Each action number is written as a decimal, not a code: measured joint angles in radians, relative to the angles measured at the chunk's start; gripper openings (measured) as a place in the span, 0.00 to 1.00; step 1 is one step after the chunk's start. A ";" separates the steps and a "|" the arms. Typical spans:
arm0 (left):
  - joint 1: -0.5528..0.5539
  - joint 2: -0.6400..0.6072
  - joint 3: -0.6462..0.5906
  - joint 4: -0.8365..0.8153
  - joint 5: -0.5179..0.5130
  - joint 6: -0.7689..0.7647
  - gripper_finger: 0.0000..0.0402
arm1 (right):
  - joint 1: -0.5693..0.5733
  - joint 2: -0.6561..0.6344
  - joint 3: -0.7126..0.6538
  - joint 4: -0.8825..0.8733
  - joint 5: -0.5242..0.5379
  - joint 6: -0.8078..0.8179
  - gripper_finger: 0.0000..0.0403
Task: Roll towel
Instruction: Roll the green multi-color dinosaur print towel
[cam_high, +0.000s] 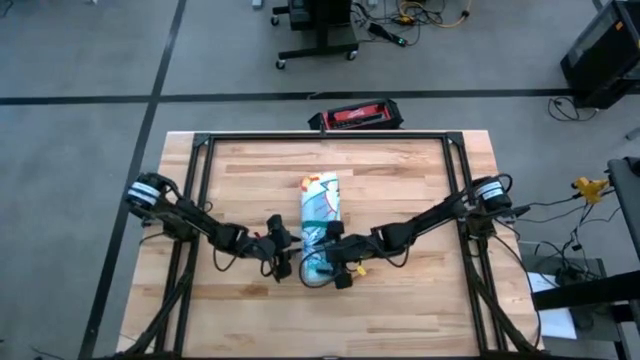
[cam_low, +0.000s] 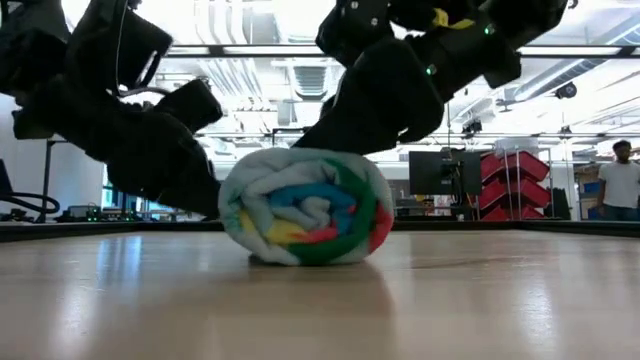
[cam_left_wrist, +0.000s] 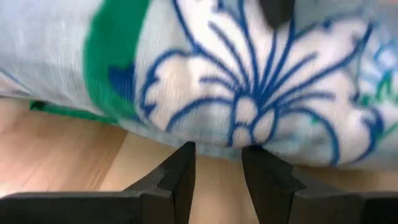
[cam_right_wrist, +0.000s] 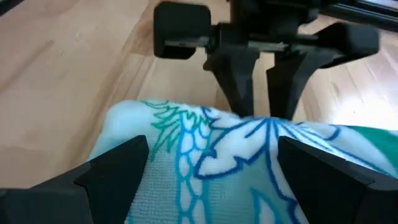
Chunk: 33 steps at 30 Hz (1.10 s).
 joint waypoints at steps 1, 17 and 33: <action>-0.001 -0.030 0.000 -0.009 0.005 0.011 0.29 | -0.002 0.004 0.000 0.001 -0.001 0.001 0.86; 0.356 -0.378 0.001 -0.049 0.228 0.396 0.29 | -0.004 0.009 -0.001 0.000 -0.005 0.006 0.86; 0.638 0.109 0.264 0.030 0.455 0.314 0.29 | -0.001 0.004 -0.003 0.037 0.004 0.014 0.86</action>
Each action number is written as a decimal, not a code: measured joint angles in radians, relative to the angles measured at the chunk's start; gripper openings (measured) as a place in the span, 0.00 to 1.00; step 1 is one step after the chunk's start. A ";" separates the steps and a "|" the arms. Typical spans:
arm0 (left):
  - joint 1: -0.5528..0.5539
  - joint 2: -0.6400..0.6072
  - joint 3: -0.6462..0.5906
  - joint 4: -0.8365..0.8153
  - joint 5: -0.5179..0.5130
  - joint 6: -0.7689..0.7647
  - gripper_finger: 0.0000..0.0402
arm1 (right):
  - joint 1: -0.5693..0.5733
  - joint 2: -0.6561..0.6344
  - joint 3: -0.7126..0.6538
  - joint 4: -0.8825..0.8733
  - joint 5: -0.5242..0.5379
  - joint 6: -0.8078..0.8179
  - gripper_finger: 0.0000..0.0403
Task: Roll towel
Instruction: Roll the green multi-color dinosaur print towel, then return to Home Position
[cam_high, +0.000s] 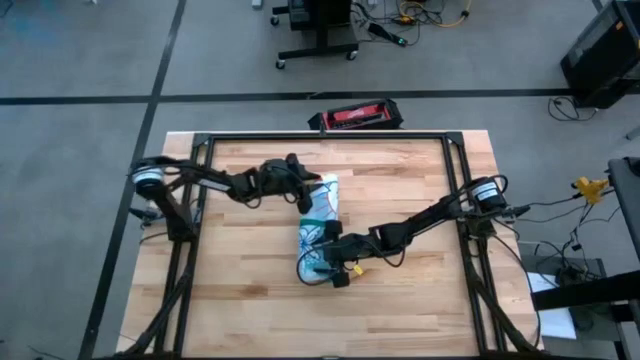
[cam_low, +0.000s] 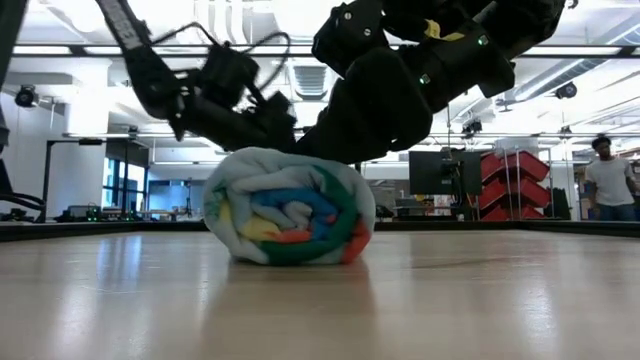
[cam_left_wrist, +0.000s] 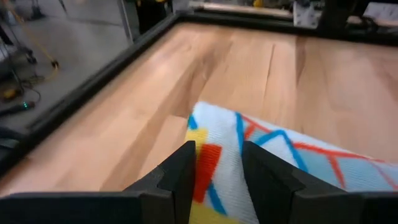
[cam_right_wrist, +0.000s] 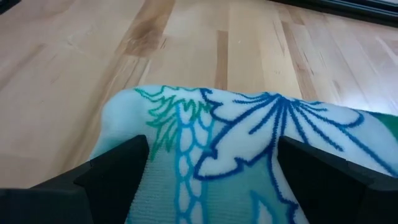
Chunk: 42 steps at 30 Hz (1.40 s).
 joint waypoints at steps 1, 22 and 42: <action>0.000 0.023 0.012 0.001 0.000 -0.002 0.29 | 0.001 -0.005 0.000 0.005 0.000 -0.004 0.86; 0.000 0.007 0.083 -0.068 0.023 0.034 0.29 | -0.022 -0.369 -0.317 0.106 0.053 0.026 0.86; -0.037 -0.346 -0.227 0.230 0.082 -0.035 0.29 | -0.124 -0.735 -0.729 0.359 0.157 0.046 0.72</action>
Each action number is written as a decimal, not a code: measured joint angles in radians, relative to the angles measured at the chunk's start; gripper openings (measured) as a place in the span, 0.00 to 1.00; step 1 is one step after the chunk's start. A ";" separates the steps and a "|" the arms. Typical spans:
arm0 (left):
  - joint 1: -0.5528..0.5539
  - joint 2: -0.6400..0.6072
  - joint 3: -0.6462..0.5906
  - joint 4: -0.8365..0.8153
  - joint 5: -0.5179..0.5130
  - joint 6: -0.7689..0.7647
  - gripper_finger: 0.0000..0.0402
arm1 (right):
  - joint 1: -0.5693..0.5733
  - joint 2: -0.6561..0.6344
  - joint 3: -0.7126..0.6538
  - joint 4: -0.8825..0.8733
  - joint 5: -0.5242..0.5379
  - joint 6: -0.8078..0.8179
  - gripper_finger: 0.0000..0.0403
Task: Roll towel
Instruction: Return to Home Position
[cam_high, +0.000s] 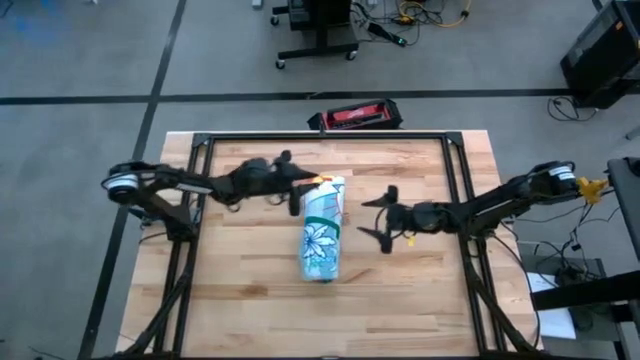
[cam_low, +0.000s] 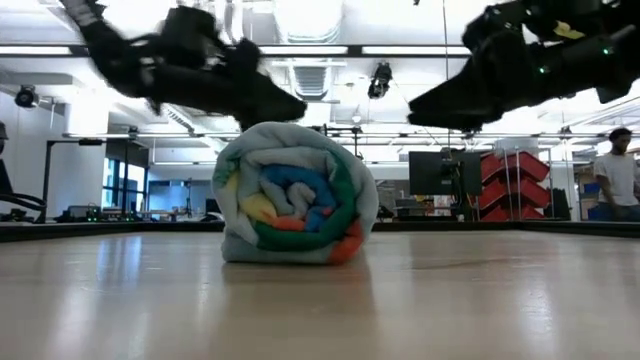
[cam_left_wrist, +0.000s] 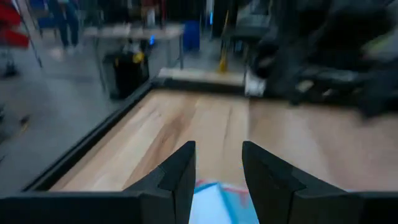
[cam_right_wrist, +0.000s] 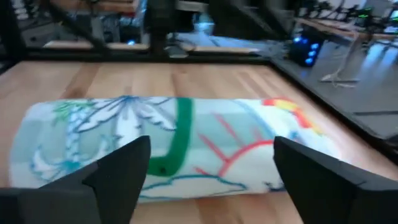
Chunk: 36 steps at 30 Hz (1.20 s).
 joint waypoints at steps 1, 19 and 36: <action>-0.001 -0.037 -0.044 0.041 -0.001 -0.004 0.29 | -0.003 -0.036 -0.019 -0.001 -0.001 0.000 0.68; -0.038 -0.782 -0.257 -0.589 -0.253 -0.020 0.29 | -0.006 -0.546 -0.250 -0.074 0.003 -0.052 0.19; -0.095 -1.284 -0.443 -0.675 -0.077 -0.017 0.29 | -0.001 -0.762 -0.245 -0.246 0.014 -0.090 0.04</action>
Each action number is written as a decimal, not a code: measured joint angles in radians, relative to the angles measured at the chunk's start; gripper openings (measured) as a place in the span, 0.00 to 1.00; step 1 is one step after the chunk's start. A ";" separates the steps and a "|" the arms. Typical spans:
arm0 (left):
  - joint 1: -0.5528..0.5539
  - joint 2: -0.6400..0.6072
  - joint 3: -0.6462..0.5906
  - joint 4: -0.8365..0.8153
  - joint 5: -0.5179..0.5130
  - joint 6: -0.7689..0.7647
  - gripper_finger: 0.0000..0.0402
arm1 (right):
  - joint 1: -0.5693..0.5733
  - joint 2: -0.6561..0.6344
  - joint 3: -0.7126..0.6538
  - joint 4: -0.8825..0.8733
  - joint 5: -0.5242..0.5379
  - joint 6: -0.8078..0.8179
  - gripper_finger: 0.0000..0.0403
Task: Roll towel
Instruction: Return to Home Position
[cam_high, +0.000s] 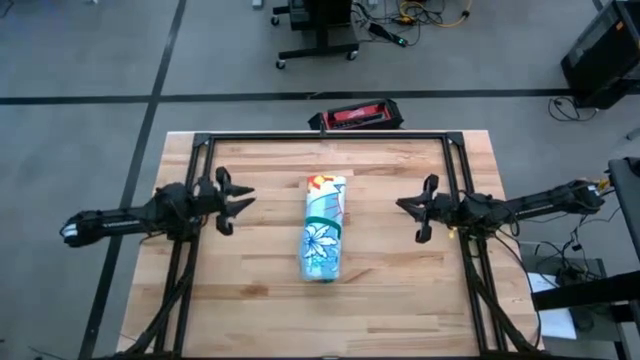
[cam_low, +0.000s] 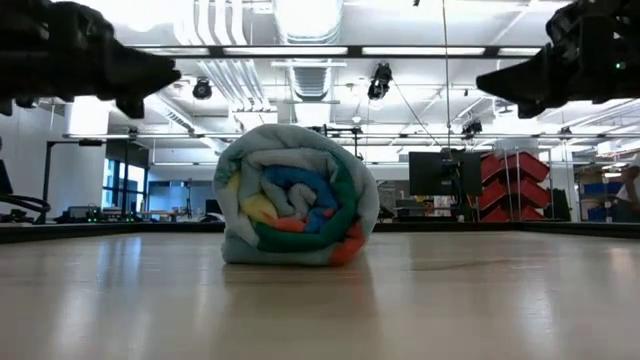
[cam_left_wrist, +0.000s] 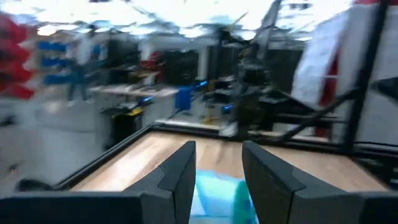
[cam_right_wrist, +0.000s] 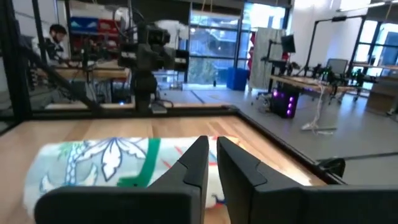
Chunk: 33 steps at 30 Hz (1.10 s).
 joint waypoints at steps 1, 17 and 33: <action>0.000 -0.033 -0.017 -0.017 -0.005 0.000 0.29 | 0.000 -0.018 0.000 -0.008 -0.001 -0.006 0.03; -0.026 -0.115 -0.027 -0.123 0.031 0.006 0.26 | 0.002 -0.230 0.000 -0.346 -0.144 0.094 0.00; -0.026 -0.103 -0.015 -0.030 0.092 -0.001 0.02 | 0.002 -0.269 0.000 -0.370 -0.149 -0.001 0.00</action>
